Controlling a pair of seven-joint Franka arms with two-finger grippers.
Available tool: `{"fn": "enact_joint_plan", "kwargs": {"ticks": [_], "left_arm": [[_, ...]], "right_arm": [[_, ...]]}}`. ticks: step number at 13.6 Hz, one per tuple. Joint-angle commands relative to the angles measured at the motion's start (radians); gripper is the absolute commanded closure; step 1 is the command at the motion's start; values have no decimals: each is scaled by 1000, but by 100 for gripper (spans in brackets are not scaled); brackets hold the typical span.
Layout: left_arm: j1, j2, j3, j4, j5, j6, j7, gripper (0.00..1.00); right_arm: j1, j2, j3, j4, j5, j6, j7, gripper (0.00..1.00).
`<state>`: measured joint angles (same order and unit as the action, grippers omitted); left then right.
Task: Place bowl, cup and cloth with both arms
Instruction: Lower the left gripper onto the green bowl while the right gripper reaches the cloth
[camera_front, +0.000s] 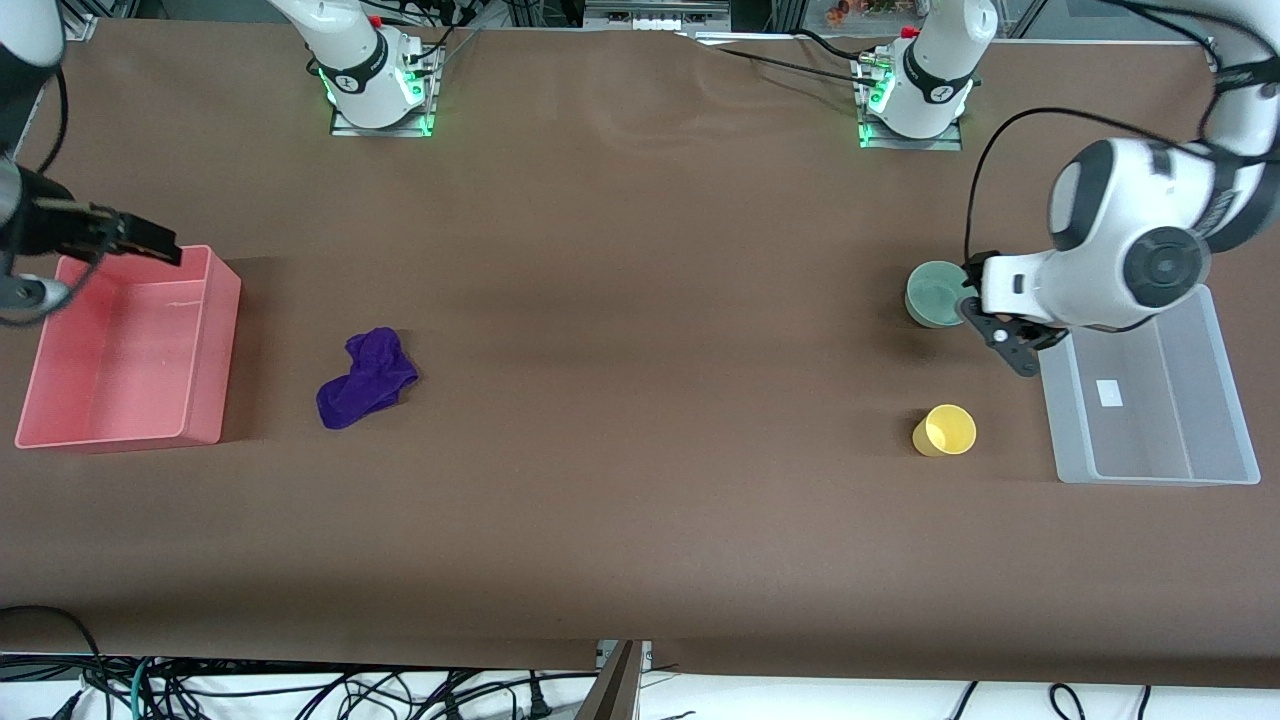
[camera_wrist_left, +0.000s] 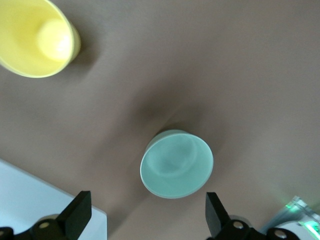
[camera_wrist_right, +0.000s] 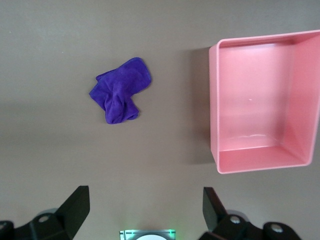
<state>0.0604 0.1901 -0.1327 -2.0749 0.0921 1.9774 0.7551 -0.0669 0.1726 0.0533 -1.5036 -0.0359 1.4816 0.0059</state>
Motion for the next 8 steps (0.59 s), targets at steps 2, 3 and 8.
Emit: {"fn": "enact_joint_plan", "kwargs": {"ticks": [2,3,8], "left_arm": [[7,-31,-7,-244,122,321,41,0],[7,-25,-5,-273,127,375,43,0],[52,130,-5,-310,187,561,64,34]], "right_arm": [[22,137,0,19,19,58,17,0],[38,157,0,19,16,68,19,0],[55,223,0,-64,56,208,35,0]]}}
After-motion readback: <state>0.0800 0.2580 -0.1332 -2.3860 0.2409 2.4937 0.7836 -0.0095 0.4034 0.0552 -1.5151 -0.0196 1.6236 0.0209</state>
